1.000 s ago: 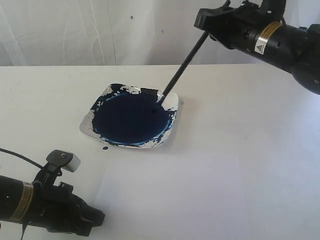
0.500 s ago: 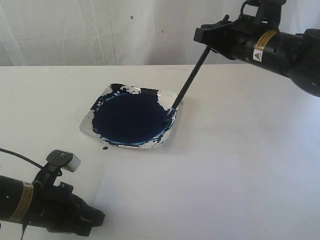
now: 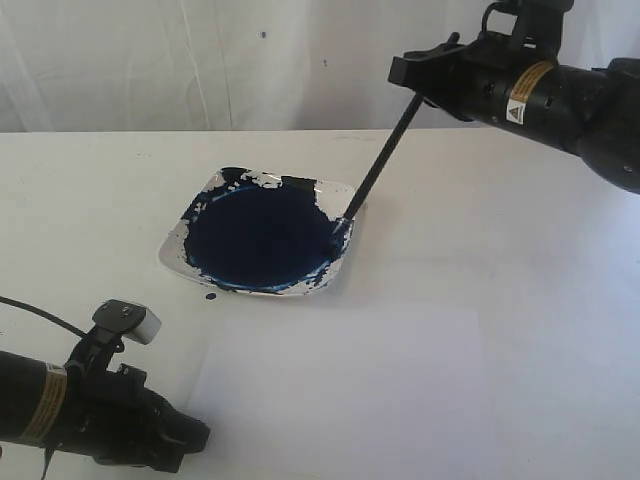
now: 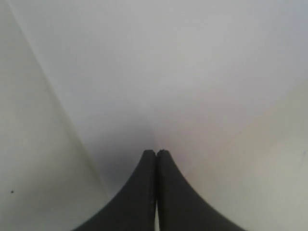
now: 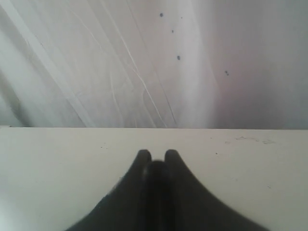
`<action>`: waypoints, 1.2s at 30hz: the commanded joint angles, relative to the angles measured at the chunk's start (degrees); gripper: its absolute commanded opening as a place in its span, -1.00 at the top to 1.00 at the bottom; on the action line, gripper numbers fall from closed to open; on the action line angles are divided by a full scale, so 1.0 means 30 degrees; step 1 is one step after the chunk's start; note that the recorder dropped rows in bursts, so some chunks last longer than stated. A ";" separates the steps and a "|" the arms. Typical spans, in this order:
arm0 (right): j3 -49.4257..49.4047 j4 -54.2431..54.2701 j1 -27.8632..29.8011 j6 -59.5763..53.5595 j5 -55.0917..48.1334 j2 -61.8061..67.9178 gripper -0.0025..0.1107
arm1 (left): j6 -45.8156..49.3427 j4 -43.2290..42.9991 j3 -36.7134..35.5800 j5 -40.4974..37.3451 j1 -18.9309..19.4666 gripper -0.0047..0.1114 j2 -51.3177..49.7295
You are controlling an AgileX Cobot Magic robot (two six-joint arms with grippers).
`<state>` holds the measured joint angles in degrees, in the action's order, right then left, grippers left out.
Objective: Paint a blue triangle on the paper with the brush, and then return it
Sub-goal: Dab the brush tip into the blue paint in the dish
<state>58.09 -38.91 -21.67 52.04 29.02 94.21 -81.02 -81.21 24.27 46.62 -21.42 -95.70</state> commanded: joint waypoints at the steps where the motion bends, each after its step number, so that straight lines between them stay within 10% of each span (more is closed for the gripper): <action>1: 0.0056 0.0051 0.0182 0.0285 0.1094 -0.0046 0.96 | 0.0073 -0.0229 -0.0073 -0.0560 -0.0158 0.92 0.0003; 36: 0.0056 -0.7682 0.0182 0.6881 -0.0693 -0.0926 0.96 | 0.0073 -0.0229 -0.0073 -0.0560 -0.0158 0.92 0.0003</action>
<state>58.09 -59.91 -21.67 72.28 28.03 91.94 -81.02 -81.21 24.27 46.62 -21.42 -95.70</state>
